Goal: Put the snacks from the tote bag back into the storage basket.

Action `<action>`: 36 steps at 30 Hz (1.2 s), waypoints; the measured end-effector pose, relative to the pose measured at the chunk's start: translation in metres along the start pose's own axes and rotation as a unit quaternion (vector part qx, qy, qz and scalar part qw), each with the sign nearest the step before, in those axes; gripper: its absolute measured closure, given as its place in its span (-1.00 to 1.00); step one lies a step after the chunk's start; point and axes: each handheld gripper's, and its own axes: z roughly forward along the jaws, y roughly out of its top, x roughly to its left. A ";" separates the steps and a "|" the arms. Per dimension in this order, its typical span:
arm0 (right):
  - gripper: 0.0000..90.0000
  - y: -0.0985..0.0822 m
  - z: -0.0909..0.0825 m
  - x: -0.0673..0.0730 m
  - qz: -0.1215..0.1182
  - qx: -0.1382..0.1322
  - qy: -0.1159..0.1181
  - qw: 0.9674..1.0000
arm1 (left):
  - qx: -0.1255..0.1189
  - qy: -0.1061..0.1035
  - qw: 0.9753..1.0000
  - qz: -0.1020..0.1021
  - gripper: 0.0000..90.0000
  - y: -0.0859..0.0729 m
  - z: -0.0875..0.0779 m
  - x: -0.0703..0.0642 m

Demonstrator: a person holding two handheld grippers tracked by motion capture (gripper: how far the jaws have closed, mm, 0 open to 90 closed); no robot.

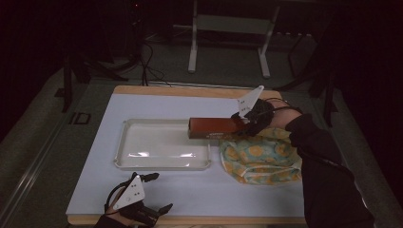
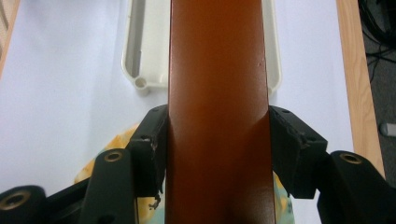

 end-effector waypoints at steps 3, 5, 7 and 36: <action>-0.04 0.008 0.007 0.000 -0.008 -0.004 0.005 1.000 | 0.001 -0.001 1.000 0.001 -1.00 0.000 0.000 0.000; -0.04 0.013 0.011 0.000 -0.014 -0.004 0.008 1.000 | 0.003 -0.002 1.000 0.001 -1.00 0.000 0.001 0.000; -0.04 0.018 0.014 0.000 -0.019 -0.007 0.010 1.000 | 0.002 -0.003 1.000 0.001 -1.00 0.000 0.001 0.000; -0.04 0.069 0.082 -0.003 -0.048 -0.038 0.034 0.998 | -0.003 -0.007 1.000 0.000 -1.00 0.000 -0.001 -0.001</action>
